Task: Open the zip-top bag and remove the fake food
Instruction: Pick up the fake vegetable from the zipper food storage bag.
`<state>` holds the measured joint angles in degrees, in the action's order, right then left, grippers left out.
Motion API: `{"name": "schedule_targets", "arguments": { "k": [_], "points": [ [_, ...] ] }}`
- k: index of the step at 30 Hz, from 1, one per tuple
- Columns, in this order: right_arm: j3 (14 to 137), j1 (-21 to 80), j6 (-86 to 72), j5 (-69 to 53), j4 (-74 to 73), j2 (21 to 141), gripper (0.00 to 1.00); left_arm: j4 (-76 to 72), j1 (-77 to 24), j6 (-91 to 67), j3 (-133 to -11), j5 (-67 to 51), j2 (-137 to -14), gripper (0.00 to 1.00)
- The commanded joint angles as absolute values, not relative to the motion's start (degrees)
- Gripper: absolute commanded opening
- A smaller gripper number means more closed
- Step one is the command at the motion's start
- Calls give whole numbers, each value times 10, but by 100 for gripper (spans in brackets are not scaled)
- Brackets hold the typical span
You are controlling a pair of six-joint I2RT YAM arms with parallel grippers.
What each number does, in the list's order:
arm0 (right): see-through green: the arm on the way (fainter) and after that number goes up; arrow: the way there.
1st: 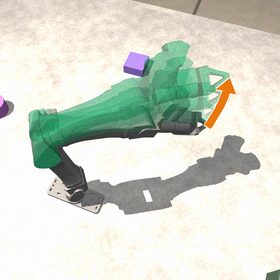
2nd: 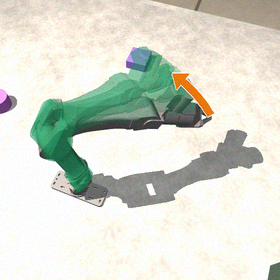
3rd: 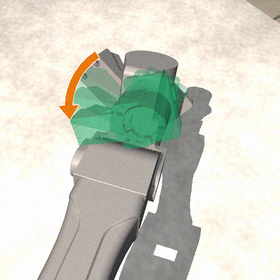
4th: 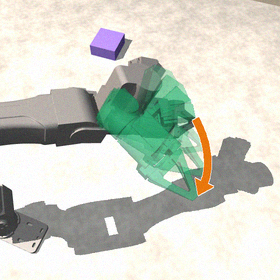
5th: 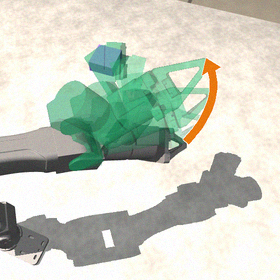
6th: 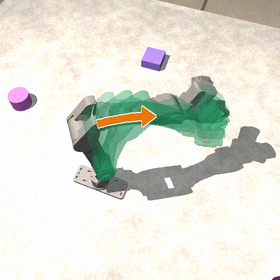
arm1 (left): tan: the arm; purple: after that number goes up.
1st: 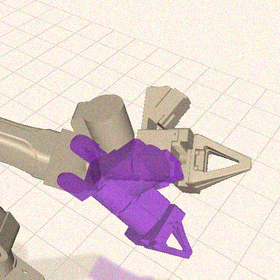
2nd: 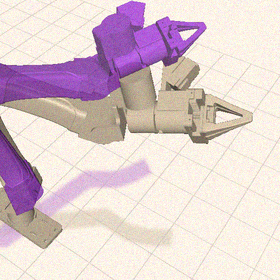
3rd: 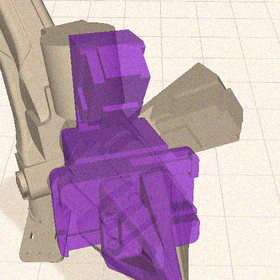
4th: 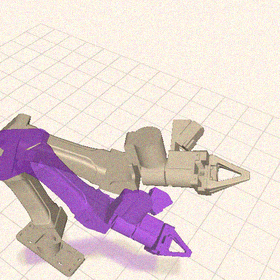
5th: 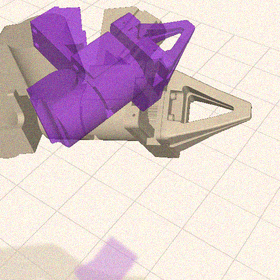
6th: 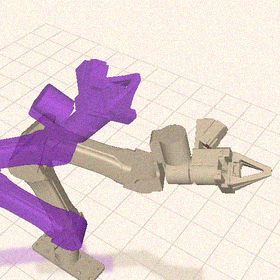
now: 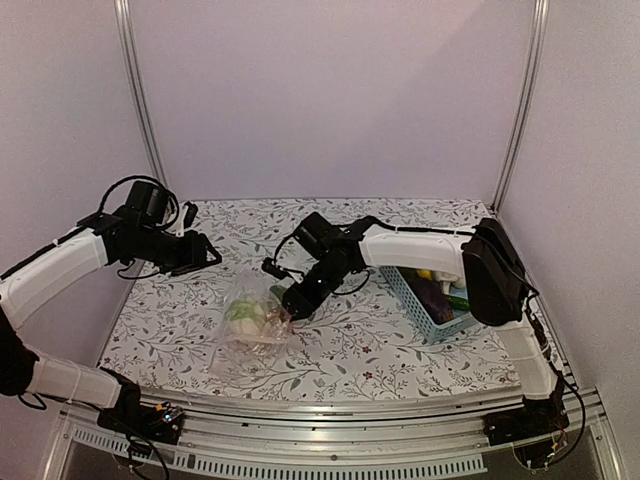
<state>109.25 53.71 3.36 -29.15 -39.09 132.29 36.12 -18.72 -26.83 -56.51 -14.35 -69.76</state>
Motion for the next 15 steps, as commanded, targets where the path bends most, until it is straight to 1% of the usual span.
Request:
{"name": "schedule_targets", "arguments": {
  "k": [1,6,8,10,12,14,15],
  "points": [
    [1216,500,-17,-301,-404,1417,42,385,-205,-255,-558,-156,-664,54],
    [1379,429,-80,-312,-396,1498,44,414,-249,-205,-573,-151,-611,55],
    [1409,411,-85,-318,-397,1507,46,434,-269,-191,-579,-141,-602,56],
    [1400,398,-63,-333,-412,1483,46,455,-295,-178,-588,-130,-604,57],
    [1361,383,-41,-342,-422,1427,47,479,-305,-171,-598,-91,-615,57],
    [1271,368,-23,-344,-407,1354,47,489,-303,-171,-609,-38,-633,59],
    [1219,364,-9,-343,-391,1316,47,484,-298,-173,-612,-17,-644,62]
  ]
}}
